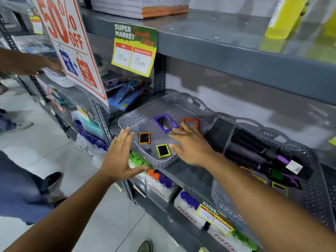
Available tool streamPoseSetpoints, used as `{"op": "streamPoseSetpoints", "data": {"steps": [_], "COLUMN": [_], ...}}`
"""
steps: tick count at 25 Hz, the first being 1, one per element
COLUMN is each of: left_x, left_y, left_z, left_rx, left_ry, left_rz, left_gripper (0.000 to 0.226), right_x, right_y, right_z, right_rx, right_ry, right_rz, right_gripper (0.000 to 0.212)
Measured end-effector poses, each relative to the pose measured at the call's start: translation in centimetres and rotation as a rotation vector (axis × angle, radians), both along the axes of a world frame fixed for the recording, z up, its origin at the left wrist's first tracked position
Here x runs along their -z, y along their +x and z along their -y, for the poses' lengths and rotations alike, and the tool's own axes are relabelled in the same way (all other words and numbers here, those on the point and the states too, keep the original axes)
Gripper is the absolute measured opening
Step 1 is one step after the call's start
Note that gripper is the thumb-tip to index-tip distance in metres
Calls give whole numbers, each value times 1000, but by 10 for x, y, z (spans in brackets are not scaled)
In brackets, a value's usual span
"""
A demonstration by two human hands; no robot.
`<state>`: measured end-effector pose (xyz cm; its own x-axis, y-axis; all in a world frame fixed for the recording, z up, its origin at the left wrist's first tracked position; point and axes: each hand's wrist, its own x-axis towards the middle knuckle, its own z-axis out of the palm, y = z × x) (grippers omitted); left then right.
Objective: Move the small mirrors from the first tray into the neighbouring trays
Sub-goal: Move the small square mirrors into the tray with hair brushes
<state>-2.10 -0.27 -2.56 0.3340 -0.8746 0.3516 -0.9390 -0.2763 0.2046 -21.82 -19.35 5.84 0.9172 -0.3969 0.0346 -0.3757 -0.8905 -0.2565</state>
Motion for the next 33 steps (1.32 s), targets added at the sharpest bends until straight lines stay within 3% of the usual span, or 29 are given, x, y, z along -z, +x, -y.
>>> {"op": "streamPoseSetpoints", "data": {"steps": [5,8,11,14,19,26,30,33], "left_x": [-3,-1,9,16,17,19,19,20], "left_y": [1,-9,-21,-24,-23,-28,-28,-27], "left_z": [5,14,16,16,16,19,18,18], "left_rx": [89,164,169,158,151,138,102,75], "left_ry": [-14,-55,-100,-145,-156,-183,-138,-96], "left_rz": [146,177,168,163,173,188,178,182], "left_gripper": [115,115,113,110,107,108,111,113], "right_x": [0,6,9,8,13,18,1,-20], "right_y": [48,65,75,79,85,81,69,41], "right_z": [12,12,8,7,5,12,28,46], "right_rx": [14,-19,-69,-51,-66,-28,11,44], "right_ry": [144,69,-18,-17,-119,97,254,209], "right_rz": [-251,-385,-481,-523,-506,-431,-253,-162], "right_gripper": [54,47,21,20,25,17,21,22]}}
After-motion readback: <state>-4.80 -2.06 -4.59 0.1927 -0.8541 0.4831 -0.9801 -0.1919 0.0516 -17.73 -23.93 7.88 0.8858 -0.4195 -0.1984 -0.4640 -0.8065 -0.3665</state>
